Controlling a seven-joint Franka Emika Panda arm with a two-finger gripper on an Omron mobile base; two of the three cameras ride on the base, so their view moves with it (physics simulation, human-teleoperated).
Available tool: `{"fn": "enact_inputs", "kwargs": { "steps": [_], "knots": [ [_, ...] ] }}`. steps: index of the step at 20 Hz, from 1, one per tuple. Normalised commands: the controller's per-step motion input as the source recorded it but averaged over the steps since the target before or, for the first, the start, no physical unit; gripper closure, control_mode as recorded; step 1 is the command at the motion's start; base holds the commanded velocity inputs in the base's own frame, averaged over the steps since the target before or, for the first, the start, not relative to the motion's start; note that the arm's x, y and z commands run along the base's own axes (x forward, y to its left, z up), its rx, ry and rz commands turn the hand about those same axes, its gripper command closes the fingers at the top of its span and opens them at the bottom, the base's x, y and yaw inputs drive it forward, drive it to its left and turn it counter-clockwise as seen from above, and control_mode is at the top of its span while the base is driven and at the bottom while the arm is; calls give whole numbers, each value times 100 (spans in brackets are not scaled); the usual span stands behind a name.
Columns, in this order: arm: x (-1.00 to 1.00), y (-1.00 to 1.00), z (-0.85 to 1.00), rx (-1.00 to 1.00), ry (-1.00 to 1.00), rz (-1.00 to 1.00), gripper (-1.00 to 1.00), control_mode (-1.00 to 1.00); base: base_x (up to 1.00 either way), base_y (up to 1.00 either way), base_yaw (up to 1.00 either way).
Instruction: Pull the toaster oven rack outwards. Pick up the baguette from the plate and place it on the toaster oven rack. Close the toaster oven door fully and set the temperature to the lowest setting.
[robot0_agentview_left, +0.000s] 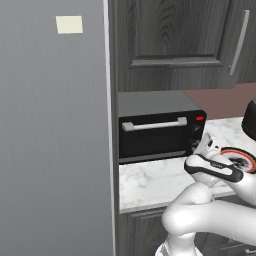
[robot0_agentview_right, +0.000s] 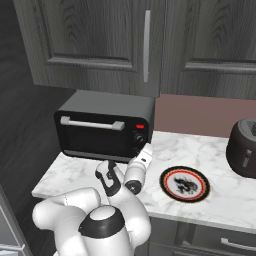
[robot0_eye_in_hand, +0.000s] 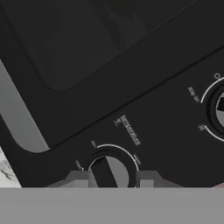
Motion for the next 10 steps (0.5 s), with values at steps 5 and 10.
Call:
{"fn": "enact_inputs", "kwargs": {
  "steps": [5, 10],
  "knots": [
    [-6, 0, -1, -4, 0, 0, 100, -100, 0, 0, 0],
    [0, 0, -3, -11, 0, 0, 100, -100, 0, 0, 0]
  ]
}}
